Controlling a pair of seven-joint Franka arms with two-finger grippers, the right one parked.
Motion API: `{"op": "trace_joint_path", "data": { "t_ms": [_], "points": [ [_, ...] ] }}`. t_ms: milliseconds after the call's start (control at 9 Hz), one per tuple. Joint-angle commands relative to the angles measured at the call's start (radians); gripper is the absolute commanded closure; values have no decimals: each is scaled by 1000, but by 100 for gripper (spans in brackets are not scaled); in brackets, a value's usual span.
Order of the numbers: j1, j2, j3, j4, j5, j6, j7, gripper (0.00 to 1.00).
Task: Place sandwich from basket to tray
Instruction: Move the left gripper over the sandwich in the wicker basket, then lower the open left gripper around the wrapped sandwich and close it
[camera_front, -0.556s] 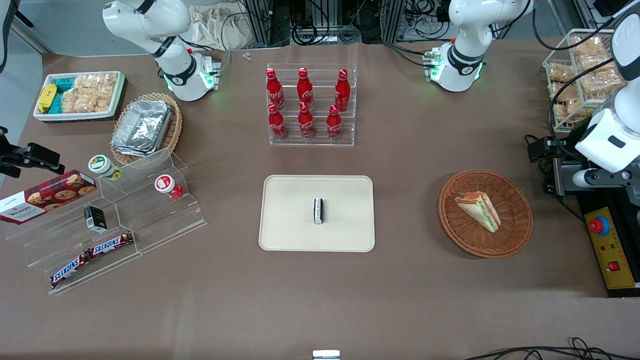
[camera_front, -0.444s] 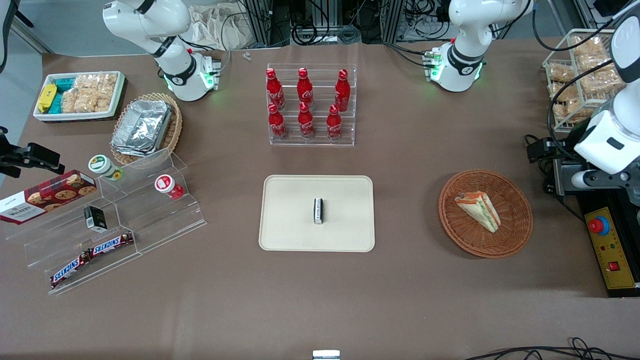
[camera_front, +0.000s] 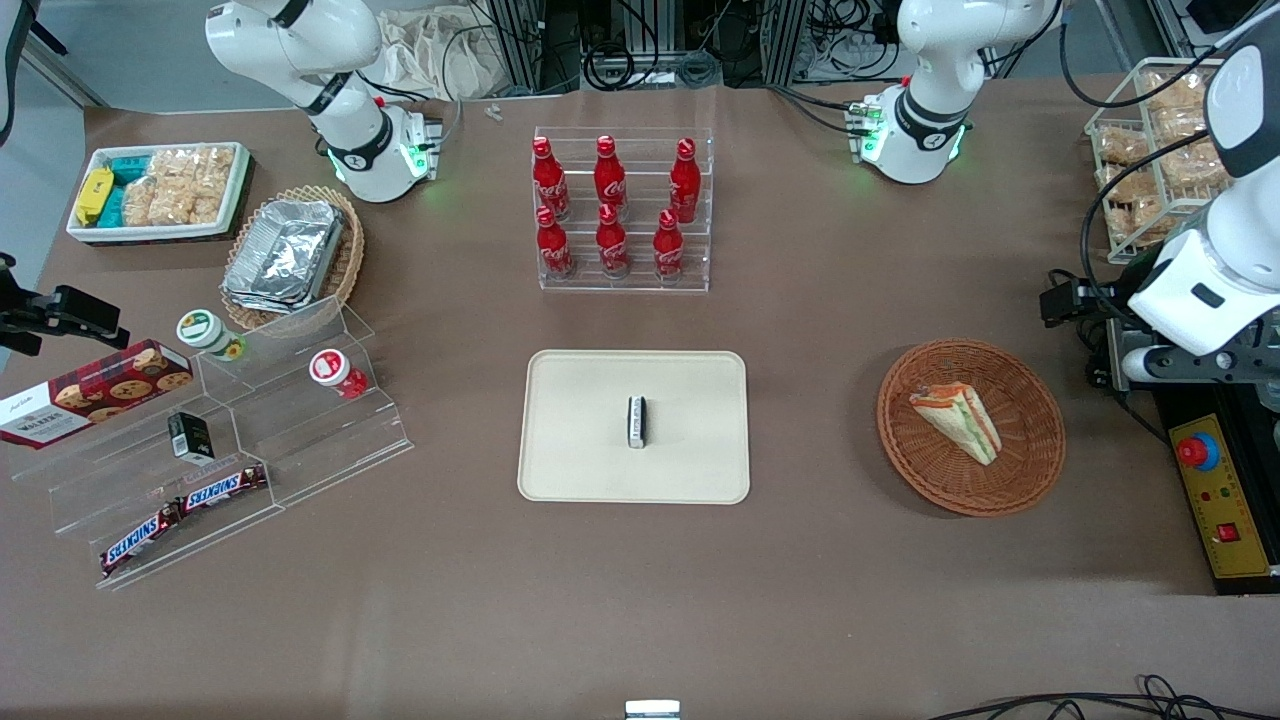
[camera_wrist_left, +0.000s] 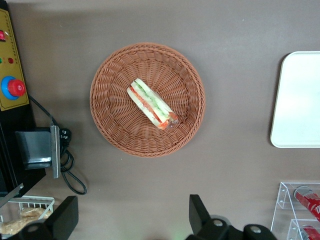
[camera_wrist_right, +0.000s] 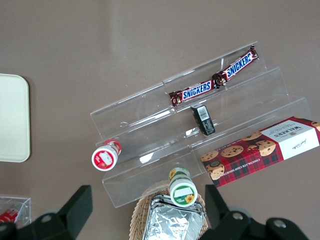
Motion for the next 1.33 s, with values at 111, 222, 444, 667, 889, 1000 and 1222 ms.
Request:
{"op": "trace_joint_path", "data": {
  "t_ms": [111, 222, 444, 667, 889, 1000, 1222],
  "points": [
    [10, 3, 0, -114, -13, 49, -12, 0],
    [13, -3, 0, -189, -13, 138, -75, 0],
    [13, -12, 0, -305, -13, 266, -150, 0],
    [12, -5, 0, -403, -13, 406, -258, 1],
    [15, 37, 4, -454, -12, 537, -410, 1],
    [15, 79, 5, -456, -13, 586, -485, 1],
    [16, 98, 7, -521, -7, 698, -561, 1]
  ]
}}
